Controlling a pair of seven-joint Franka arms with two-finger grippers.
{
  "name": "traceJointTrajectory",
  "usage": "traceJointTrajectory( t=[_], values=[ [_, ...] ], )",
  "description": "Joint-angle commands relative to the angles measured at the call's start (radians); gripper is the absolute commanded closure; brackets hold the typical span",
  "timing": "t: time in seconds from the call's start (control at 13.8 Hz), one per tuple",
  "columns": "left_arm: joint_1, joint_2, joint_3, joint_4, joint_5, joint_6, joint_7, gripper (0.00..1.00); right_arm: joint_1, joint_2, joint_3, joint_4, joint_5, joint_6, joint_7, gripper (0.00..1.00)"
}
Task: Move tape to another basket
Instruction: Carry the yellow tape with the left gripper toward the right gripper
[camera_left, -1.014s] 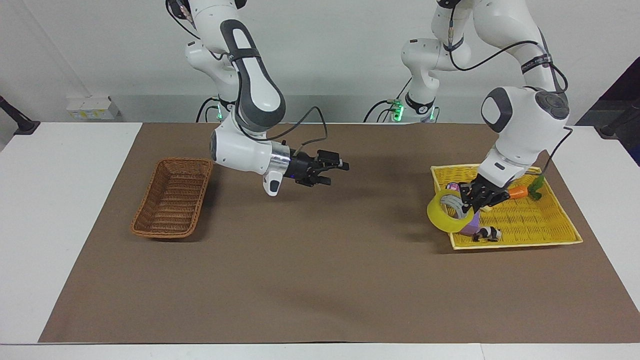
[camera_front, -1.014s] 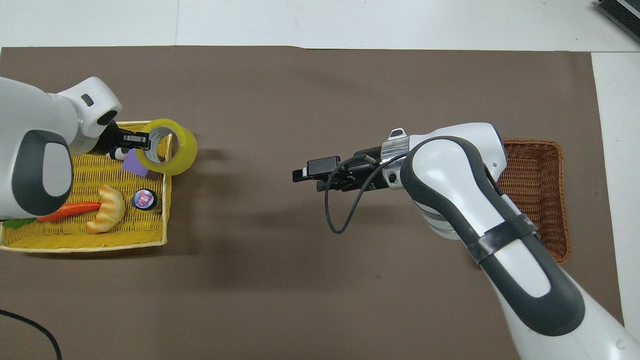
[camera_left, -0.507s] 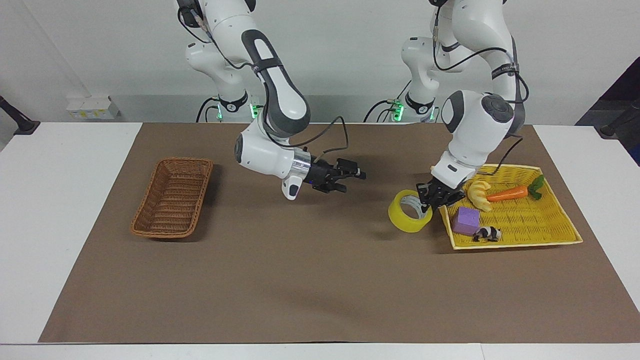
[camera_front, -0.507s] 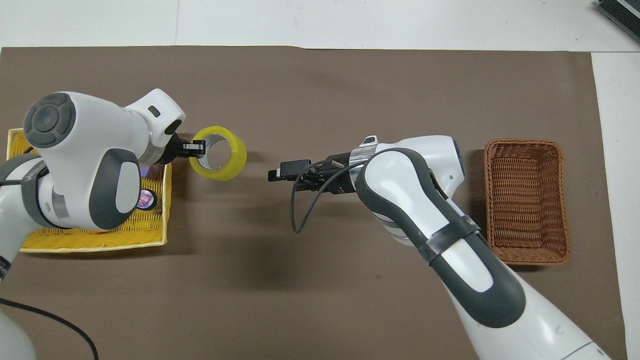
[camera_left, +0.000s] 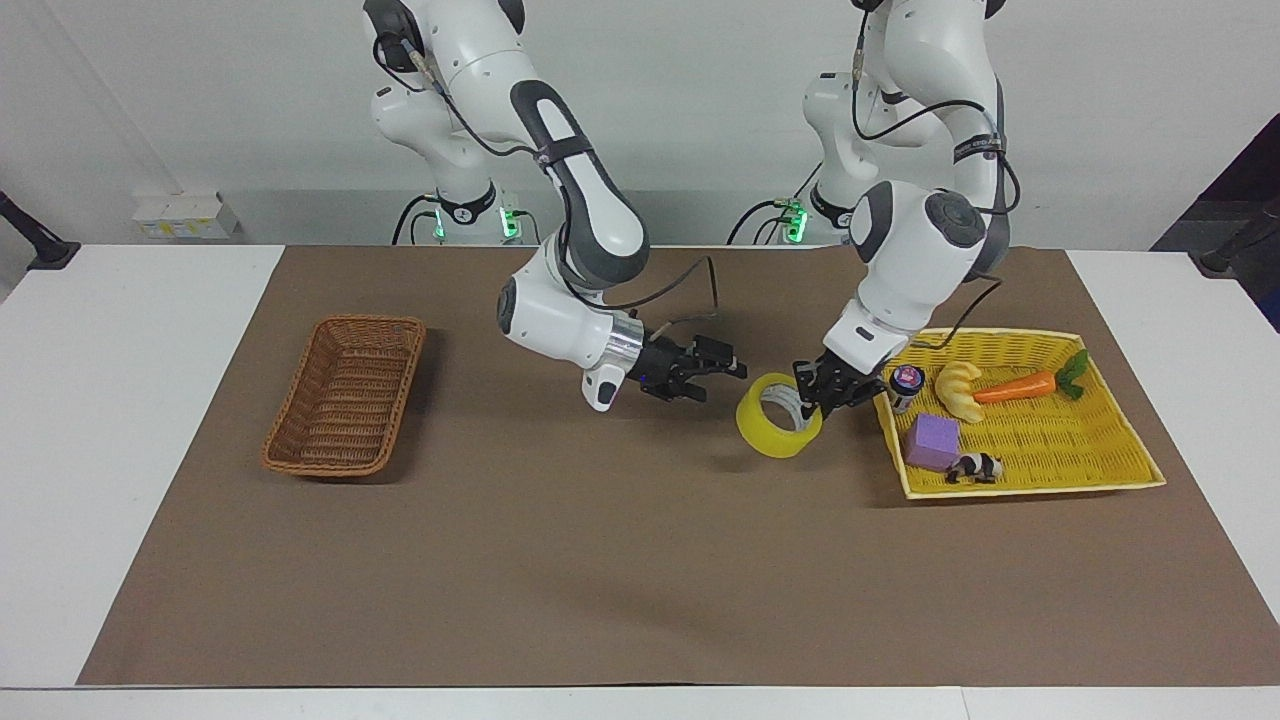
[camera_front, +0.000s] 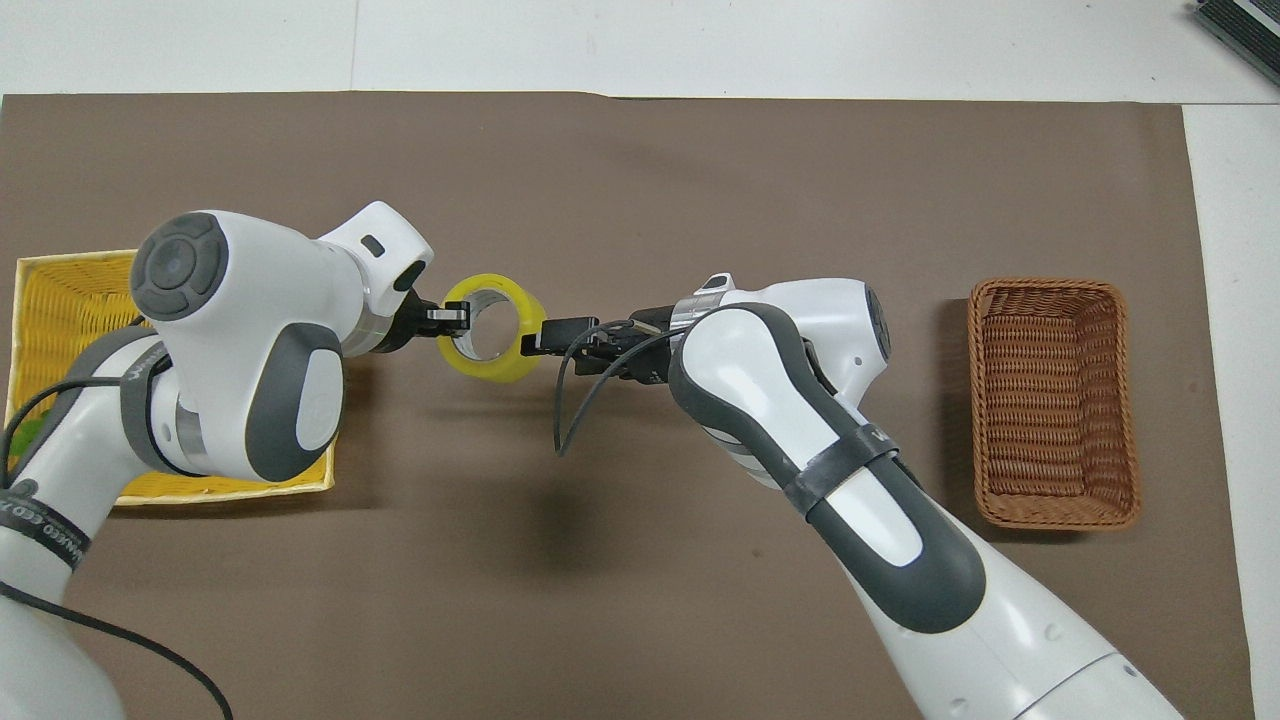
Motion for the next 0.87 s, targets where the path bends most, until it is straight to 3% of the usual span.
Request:
traceJointTrajectory(
  t=[0.0,0.36,0.43,0.51,0.58,0.8],
  values=[
    [-0.058,-0.056,0.019,-0.064,-0.02,0.025,-0.049,1.0,-0.006,0.017,-0.001,0.019,0.024,0.01,-0.017,0.0],
    [-0.118,-0.063,0.019,-0.062,-0.02,0.027,-0.126,1.0,0.002,0.067,-0.001,0.053,0.013,0.054,-0.019,0.0],
    [-0.125,-0.063,0.019,-0.062,-0.02,0.027,-0.127,1.0,-0.01,0.066,-0.001,0.051,0.014,0.053,-0.026,0.25],
    [-0.131,-0.063,0.019,-0.06,-0.02,0.029,-0.14,1.0,-0.015,0.066,-0.001,0.048,0.014,0.052,-0.028,0.83],
    [-0.135,-0.061,0.019,-0.054,-0.02,0.032,-0.152,1.0,-0.012,0.066,-0.001,0.047,0.014,0.052,-0.024,1.0],
    [-0.132,-0.056,0.019,-0.05,-0.023,0.032,-0.155,0.98,-0.009,0.061,-0.001,0.042,0.014,0.051,-0.02,1.0]
  ],
)
